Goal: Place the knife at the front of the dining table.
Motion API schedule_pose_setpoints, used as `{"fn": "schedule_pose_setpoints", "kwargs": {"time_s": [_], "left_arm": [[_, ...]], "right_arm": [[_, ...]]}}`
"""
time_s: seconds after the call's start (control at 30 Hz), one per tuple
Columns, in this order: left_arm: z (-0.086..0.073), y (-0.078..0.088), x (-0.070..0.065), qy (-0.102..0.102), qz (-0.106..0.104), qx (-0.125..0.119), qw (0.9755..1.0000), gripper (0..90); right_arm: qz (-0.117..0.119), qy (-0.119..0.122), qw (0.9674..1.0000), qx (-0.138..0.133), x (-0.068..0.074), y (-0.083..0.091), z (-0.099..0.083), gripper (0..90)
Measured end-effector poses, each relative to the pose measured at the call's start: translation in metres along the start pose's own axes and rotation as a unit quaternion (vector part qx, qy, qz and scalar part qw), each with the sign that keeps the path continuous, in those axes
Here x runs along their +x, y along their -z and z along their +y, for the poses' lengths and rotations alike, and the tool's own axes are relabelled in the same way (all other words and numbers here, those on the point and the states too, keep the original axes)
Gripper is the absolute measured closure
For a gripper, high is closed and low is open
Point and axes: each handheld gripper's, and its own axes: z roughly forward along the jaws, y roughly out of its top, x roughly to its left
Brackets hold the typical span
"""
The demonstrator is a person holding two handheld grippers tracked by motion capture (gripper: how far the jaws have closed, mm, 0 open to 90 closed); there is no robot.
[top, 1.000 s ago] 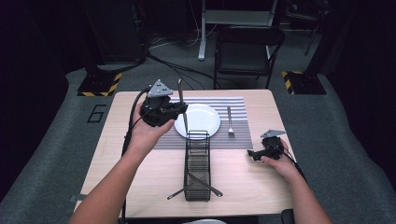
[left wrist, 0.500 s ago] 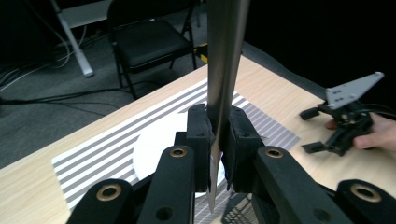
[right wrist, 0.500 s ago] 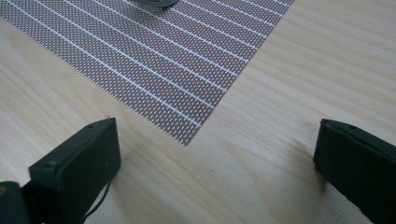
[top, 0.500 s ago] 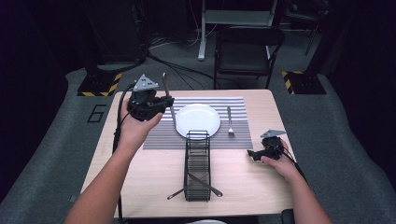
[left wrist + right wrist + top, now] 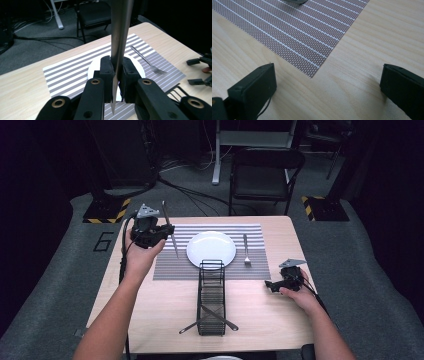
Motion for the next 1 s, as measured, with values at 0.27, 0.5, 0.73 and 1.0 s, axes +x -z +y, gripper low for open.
{"fn": "schedule_pose_setpoints", "kwargs": {"time_s": [0.27,0.5,0.73,1.0], "left_arm": [[-0.010,-0.007,0.011,0.013,0.020,-0.002,0.9997,82.0],[-0.021,-0.018,0.018,0.025,0.035,0.004,0.9991,82.0],[-0.039,-0.033,0.023,0.033,0.052,0.018,0.9979,82.0],[-0.056,-0.044,0.030,0.053,0.061,0.031,0.9963,82.1]], "right_arm": [[0.000,-0.001,1.0000,0.000,0.000,0.000,0.000,0.0],[0.000,0.000,1.0000,0.000,0.000,0.000,0.000,0.0],[0.000,0.000,1.0000,0.000,0.000,0.000,0.000,0.0],[0.000,0.000,1.0000,0.000,0.000,0.000,0.000,0.0]]}}
